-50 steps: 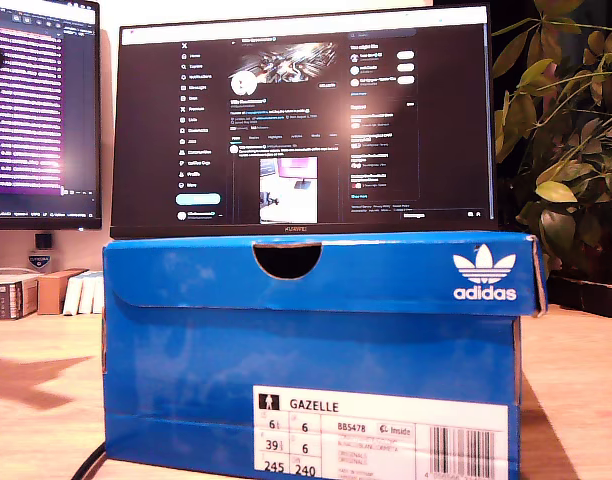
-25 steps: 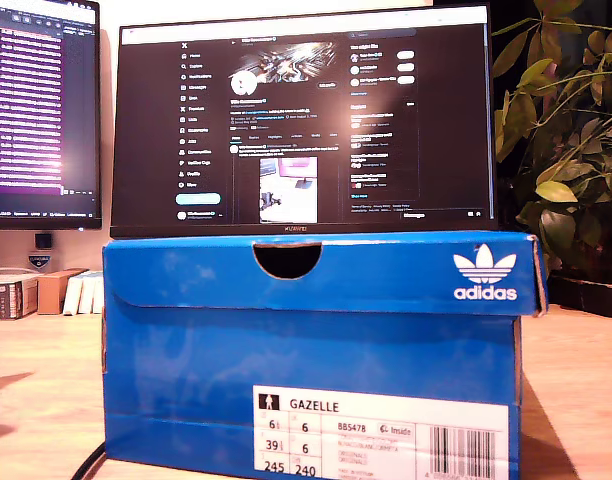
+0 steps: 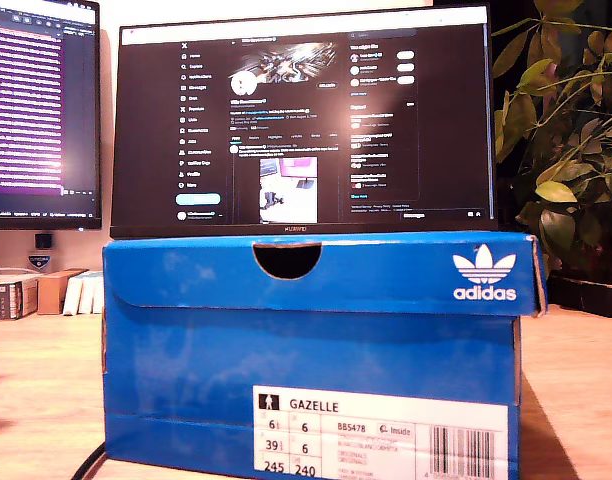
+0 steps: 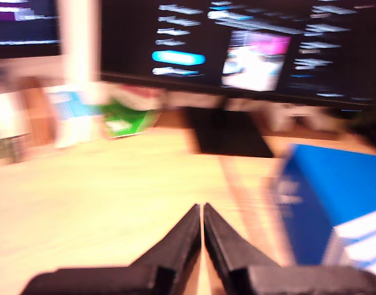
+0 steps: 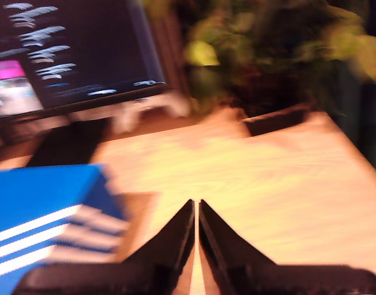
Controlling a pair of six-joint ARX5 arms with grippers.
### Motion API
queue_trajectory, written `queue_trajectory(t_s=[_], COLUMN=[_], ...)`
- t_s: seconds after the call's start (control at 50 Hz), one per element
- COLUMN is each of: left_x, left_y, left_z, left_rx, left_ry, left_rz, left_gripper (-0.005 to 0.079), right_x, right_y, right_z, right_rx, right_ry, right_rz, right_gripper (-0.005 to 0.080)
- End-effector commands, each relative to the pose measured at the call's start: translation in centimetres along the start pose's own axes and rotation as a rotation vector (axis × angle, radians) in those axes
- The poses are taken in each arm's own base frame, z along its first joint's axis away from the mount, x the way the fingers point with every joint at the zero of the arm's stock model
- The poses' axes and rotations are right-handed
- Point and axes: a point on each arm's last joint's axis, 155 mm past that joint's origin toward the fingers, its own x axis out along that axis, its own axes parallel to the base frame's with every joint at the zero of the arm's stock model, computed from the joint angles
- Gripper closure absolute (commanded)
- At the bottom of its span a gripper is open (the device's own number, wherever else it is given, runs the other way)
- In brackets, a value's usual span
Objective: Close the blue shoebox by pushing the lid with your left arm and holding the box in place with your right arm
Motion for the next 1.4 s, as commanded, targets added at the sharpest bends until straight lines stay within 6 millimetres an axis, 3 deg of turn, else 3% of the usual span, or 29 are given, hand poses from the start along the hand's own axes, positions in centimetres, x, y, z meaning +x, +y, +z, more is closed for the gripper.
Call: queue_trajectory(t_s=[0.0,0.12,0.38,0.78,0.96,1.28,1.38], left_x=[-0.1,-0.5,-1.5,-2.5,-3.5,-2.5,-2.1], left_y=[1.2,2.2,2.2,2.3,2.1,2.6,2.9], left_z=[-0.1,0.6,1.6,0.1,0.5,-2.7,-3.5], left_rx=[0.012,0.089,0.175,0.222,0.260,0.248,0.245], left_ry=[-0.010,-0.043,-0.096,-0.194,-0.253,-0.183,-0.170], left_rz=[0.062,0.123,0.142,0.143,0.147,0.141,0.144], left_gripper=[0.0760,0.0760,0.0760,0.0759,0.0759,0.0759,0.0759], right_x=[0.5,0.5,0.8,1.0,1.7,2.5,3.3], right_y=[-0.9,-1.1,-0.8,-0.7,-0.8,-0.5,-0.7], right_z=[-0.8,-1.0,-2.0,-2.4,-3.2,-4.1,-5.3], right_rx=[-0.002,-0.040,-0.057,-0.082,-0.129,-0.161,-0.161], right_ry=[0.015,0.023,0.038,-0.009,-0.045,-0.066,-0.051], right_rz=[-0.045,-0.051,-0.029,-0.016,-0.006,0.018,0.017], right_gripper=[0.0763,0.0763,0.0763,0.0763,0.0763,0.0763,0.0763])
